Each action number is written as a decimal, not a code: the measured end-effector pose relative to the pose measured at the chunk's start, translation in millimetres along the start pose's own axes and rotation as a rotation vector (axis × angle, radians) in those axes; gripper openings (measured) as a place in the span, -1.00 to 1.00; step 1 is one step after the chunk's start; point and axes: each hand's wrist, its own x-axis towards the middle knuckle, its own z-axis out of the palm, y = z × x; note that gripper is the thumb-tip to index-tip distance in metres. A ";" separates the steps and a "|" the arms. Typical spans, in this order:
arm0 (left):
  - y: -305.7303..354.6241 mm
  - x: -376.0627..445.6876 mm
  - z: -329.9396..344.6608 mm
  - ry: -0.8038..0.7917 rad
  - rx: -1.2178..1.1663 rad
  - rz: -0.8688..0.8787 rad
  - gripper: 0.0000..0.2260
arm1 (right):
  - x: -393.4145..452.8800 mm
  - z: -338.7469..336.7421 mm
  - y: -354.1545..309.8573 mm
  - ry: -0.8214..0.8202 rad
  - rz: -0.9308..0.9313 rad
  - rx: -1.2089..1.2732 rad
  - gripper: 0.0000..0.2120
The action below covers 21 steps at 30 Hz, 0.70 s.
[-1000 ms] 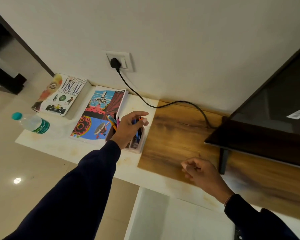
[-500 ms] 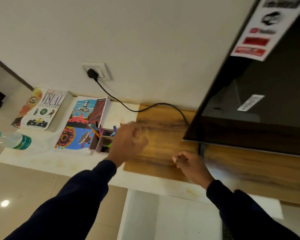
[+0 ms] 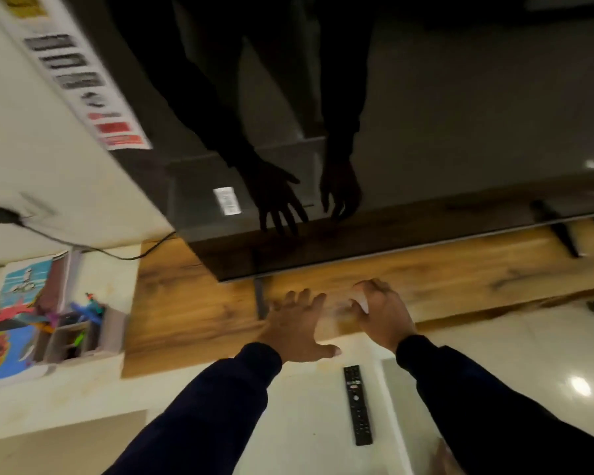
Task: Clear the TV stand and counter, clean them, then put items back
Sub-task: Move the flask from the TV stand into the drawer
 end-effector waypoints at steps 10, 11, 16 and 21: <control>201.0 125.0 -5.5 -0.140 -0.019 0.017 -0.01 | -48.2 -141.0 236.2 0.021 0.289 -0.051 -0.64; 221.8 137.6 -6.5 -0.138 -0.021 0.024 -0.02 | -50.2 -154.2 258.3 0.019 0.314 -0.052 -0.63; 321.4 205.7 -11.3 -0.137 -0.002 0.079 -0.09 | -53.4 -214.5 363.9 0.035 0.428 -0.039 -0.62; 405.9 269.6 -9.5 -0.109 0.005 0.149 -0.17 | -40.9 -268.1 457.7 0.066 0.551 -0.002 -0.58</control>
